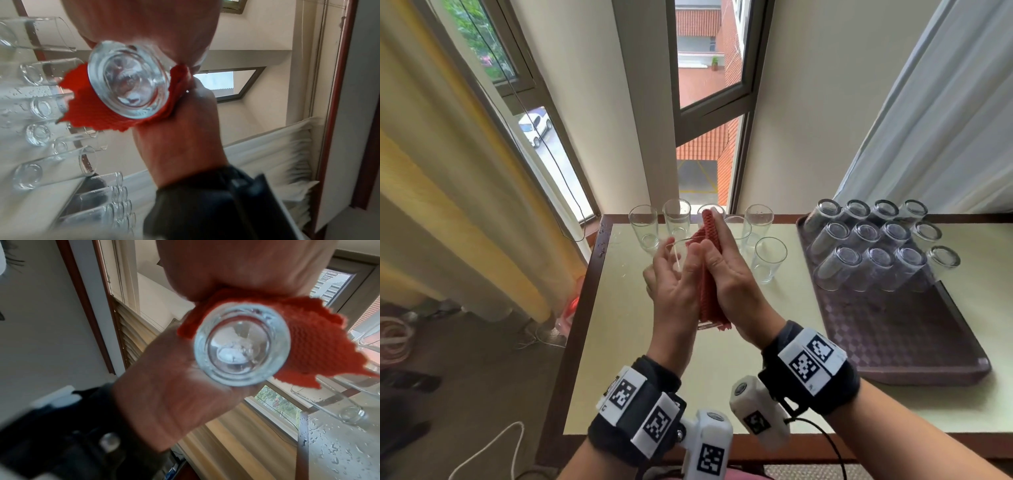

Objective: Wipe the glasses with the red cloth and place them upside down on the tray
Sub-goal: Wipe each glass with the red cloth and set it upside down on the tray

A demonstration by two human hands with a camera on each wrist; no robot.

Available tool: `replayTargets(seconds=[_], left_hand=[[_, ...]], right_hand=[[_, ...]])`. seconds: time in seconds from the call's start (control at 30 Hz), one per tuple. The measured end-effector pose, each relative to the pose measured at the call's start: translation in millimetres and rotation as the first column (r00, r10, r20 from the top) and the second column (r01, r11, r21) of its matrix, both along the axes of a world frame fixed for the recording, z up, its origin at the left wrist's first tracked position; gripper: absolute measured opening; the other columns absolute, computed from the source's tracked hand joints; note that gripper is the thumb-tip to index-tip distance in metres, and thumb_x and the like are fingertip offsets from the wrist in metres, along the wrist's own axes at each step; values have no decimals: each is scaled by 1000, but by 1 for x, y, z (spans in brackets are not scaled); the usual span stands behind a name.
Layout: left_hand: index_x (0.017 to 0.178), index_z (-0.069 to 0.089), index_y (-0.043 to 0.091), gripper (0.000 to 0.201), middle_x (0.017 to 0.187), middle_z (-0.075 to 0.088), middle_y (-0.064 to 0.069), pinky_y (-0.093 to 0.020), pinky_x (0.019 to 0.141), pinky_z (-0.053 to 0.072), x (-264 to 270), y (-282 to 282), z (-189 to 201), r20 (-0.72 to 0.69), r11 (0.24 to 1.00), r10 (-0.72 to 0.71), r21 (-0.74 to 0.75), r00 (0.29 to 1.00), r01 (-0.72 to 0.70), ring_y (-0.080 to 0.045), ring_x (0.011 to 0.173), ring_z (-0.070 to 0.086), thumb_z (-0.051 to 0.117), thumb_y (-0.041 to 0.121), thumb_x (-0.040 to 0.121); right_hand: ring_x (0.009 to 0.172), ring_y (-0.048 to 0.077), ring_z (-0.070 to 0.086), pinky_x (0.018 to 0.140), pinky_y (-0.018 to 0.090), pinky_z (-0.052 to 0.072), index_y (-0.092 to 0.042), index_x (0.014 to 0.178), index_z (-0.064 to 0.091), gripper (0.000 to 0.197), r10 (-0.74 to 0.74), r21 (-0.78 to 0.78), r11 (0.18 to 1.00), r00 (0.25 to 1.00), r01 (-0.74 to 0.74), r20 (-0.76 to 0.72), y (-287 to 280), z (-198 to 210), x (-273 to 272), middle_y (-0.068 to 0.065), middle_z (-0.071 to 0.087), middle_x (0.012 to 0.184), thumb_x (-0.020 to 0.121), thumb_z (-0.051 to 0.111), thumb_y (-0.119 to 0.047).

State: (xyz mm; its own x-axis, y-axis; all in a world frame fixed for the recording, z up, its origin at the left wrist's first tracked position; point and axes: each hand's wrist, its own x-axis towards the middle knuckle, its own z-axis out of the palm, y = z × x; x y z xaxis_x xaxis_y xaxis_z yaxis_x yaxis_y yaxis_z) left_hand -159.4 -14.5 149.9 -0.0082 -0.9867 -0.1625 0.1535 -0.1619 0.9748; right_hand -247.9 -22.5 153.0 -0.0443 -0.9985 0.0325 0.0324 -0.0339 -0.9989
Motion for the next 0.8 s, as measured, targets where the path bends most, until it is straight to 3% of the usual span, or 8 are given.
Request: replayTargets(seconds=[0.1,0.2,0.3,0.43,0.5,0.63,0.73,0.8], left_hand=[[150,34,25,70,131,55,-4,-13,72,56,5,-2,-1,-53,1000,1,15,999,0,-11,110,61,49,57,89],[147,35,21,50,118,61,-7,-9,59,51,7,-1,1,-62,1000,20,20,998,-19,-7,88,65,37,43,102],[140,39,21,42,108,63,-2,-18,63,57,4,3,3,-65,1000,-16,20,998,17,2,76,70,34,41,104],[140,41,27,62,126,61,-3,-42,89,59,-1,5,4,-31,999,-34,11,999,34,-6,101,69,53,60,90],[138,46,20,67,124,63,-5,-33,84,60,0,1,4,-22,999,-32,13,999,32,-3,97,69,54,62,87],[118,56,17,37,102,70,-5,-13,55,51,6,-2,5,-50,999,25,25,998,-24,0,68,68,39,45,101],[107,55,29,28,104,67,-2,-15,59,54,4,4,2,-19,999,10,40,1000,-9,5,70,67,32,45,104],[123,52,25,34,107,66,2,-27,78,60,0,9,-1,-41,997,-42,63,998,45,6,79,68,39,47,102]], right_hand=[[134,13,47,113,48,38,-44,147,25,59,19,-35,999,999,-21,-43,11,-11,0,0,36,155,92,44,-49],[140,9,38,117,46,34,-55,139,18,52,47,-69,996,995,-53,-85,22,-16,3,-11,30,157,94,42,-44],[120,19,57,101,41,49,-54,140,24,53,30,-24,999,999,-30,14,19,-9,2,1,44,145,92,45,-50],[109,36,62,99,53,49,-35,147,31,55,7,17,1000,992,-9,124,14,3,-4,23,54,130,93,41,-37],[119,31,59,104,53,46,-42,143,32,51,-8,2,1000,999,8,48,15,1,-1,14,53,137,93,40,-37],[137,20,44,113,49,38,-57,145,21,60,21,-17,1000,998,-22,-57,25,-13,5,1,37,155,88,40,-50],[106,4,62,94,34,51,-50,144,20,56,47,-17,999,999,-47,9,24,-13,0,-10,57,128,93,42,-42],[91,12,64,79,30,56,-44,143,27,46,37,24,999,989,-41,144,20,-6,-6,1,60,112,101,41,-33]])
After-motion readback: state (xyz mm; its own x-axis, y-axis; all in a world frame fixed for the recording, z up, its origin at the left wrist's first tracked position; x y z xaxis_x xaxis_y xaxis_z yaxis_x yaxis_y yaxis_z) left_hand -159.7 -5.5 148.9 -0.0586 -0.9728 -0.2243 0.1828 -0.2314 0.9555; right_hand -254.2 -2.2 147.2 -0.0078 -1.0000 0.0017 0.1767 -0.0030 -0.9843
